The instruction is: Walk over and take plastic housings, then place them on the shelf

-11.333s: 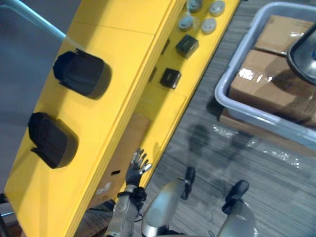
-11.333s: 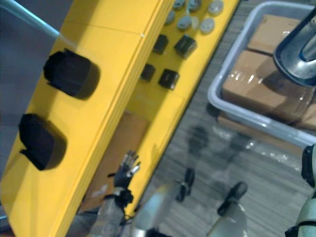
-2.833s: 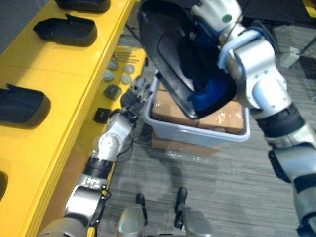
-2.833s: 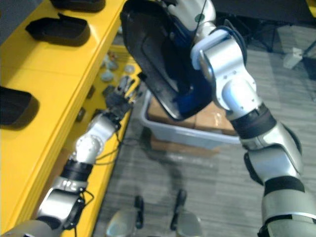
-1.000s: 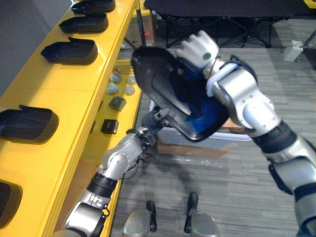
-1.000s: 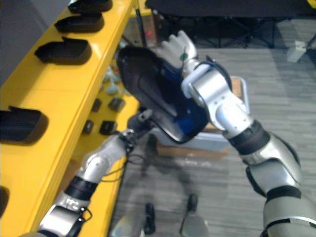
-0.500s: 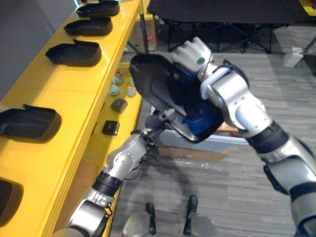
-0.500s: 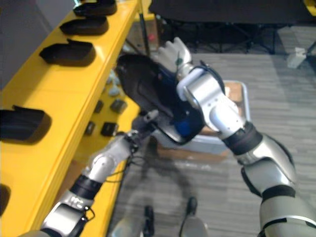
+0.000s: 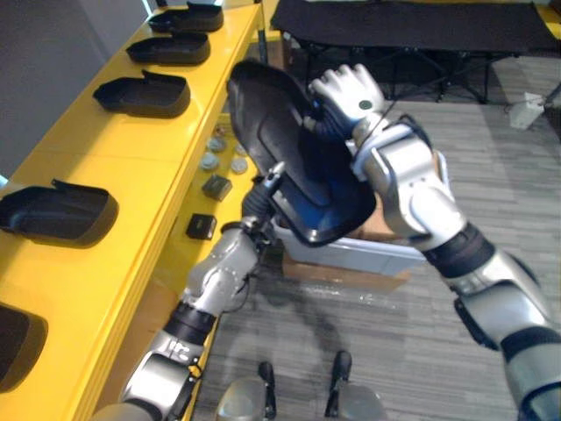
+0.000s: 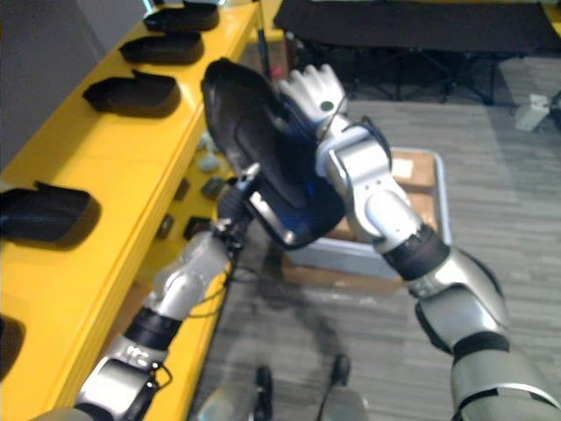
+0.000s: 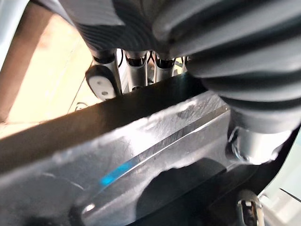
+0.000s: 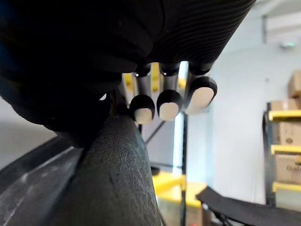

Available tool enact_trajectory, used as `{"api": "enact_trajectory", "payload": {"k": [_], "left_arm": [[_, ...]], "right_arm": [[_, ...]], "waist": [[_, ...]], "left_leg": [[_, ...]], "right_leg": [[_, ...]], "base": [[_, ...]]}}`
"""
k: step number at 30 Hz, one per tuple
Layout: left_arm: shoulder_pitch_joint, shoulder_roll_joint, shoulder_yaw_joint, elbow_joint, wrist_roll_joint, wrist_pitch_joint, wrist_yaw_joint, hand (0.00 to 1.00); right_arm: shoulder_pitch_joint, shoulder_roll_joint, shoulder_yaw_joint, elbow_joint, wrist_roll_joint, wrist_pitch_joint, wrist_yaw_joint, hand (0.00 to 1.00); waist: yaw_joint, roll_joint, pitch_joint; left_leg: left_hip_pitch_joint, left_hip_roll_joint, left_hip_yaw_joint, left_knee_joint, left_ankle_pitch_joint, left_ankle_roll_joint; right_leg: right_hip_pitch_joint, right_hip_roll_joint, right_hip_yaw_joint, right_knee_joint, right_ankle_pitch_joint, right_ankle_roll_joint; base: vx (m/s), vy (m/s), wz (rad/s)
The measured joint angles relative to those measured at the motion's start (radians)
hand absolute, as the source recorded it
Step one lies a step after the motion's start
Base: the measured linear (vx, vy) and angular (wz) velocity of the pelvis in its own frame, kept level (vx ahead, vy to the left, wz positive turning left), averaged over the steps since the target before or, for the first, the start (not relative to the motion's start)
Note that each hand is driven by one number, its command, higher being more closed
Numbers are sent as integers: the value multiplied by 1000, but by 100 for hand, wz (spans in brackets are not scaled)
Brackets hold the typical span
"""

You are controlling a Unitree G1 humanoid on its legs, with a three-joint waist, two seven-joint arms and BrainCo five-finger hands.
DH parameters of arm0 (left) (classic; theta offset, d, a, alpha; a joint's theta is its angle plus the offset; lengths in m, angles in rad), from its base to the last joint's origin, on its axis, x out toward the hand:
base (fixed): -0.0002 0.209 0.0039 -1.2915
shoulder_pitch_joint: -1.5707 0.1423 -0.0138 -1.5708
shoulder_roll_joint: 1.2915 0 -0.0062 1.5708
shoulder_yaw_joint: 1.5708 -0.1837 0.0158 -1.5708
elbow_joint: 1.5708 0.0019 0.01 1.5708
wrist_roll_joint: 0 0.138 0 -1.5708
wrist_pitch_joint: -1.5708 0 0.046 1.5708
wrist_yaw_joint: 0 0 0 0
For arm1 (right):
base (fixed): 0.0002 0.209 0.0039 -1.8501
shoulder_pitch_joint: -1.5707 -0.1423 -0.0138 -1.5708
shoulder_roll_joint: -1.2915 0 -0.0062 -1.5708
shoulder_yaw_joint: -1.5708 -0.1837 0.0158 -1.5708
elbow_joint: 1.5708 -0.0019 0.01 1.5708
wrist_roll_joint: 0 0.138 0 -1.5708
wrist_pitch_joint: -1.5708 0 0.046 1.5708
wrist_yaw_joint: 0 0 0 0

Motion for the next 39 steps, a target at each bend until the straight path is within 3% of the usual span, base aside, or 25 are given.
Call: {"api": "enact_trajectory", "payload": {"k": [3, 4, 6, 9, 11, 13, 14, 18, 20, 23, 28, 35, 39], "left_arm": [[0, 0, 7, -6, 68, -7, 1, 100], [7, 0, 13, -23, 116, -7, 5, 100], [23, -10, 29, -62, 225, -7, 24, 100], [48, -17, 36, -94, 324, -7, 33, 100], [82, -21, 29, -97, 382, -7, 35, 100], [140, -23, 18, -91, 440, -8, 41, 100], [152, -24, 16, -88, 457, -12, 43, 100], [185, -57, -8, -72, 554, -88, 74, 100], [184, -71, -8, -78, 607, -124, 90, 100], [191, -73, -5, -98, 714, -159, 130, 100], [296, -62, 85, -118, 835, -159, 248, 100], [349, -78, 94, -149, 1027, -158, 367, 100], [407, -91, 126, -155, 1059, -179, 419, 100]], "right_arm": [[40, 18, -32, -1, 87, 13, -76, 100], [63, 31, -52, -4, 131, 14, -119, 0], [106, 60, -83, -19, 227, 14, -214, 0], [186, 122, -149, -44, 295, -3, -295, 0], [269, 178, -182, -18, 335, -74, -387, 0], [366, 233, -192, 62, 341, -195, -503, 0], [387, 240, -192, 80, 350, -228, -533, 0], [456, 264, -217, 122, 441, -401, -660, 0], [456, 265, -234, 121, 470, -457, -686, 0], [480, 265, -282, 73, 565, -529, -701, 0], [521, 249, -432, -33, 791, -592, -697, 0], [652, 263, -429, -190, 1121, -759, -491, 0], [789, 292, -517, -284, 1212, -815, -473, 0]], "waist": [[3, 0, 0], [3, -1, 0], [2, -2, 1], [2, -5, 2], [0, -11, 4], [-7, -15, 7], [-8, -16, 7], [-15, -31, 17], [-21, -33, 18], [-33, -33, 18], [-40, -33, 18], [-41, -33, 18], [-44, -33, 18]], "left_leg": [[2, 0, 0, 0, 0, 0], [2, 0, 0, 1, 0, 0], [2, 1, 0, 1, 0, 0], [2, 1, -1, 1, -1, 0], [0, 2, -1, 2, -2, 0], [-17, 1, -1, 8, -2, 1], [-22, 0, 0, 10, -3, 1], [-35, 0, -1, 27, -13, 4], [-42, 3, 0, 51, -27, 6], [-50, 2, 4, 74, -45, 11], [-51, 6, 32, 92, -69, 17], [-43, 10, 33, 92, -81, 15], [-24, 14, 56, 88, -90, 16]], "right_leg": [[2, 0, 0, 0, -1, 0], [2, 0, 0, 0, -2, 1], [1, 0, 0, 0, -2, 1], [1, -1, 0, 0, -4, 1], [-1, -3, 0, 0, -5, 1], [-16, -5, 0, 2, -8, 3], [-22, -6, 1, 3, -8, 3], [-26, -8, 2, 5, -8, 5], [-25, -7, 3, 10, -13, 10], [-27, -11, 7, 17, -17, 14], [-37, -10, 33, 18, -17, 19], [-28, 1, 38, 12, -16, 19], [-22, 4, 62, 7, -17, 18]], "base": [[-36, 16, 0], [0, 0, 0], [-16, 7, -1], [0, 0, 0], [-16, 14, -1], [-32, 18, 0], [-29, 20, 4], [0, 0, 0], [-31, 30, -2], [-22, 47, -3], [-5, 47, -16], [0, 0, 0], [-34, 18, -16]]}}
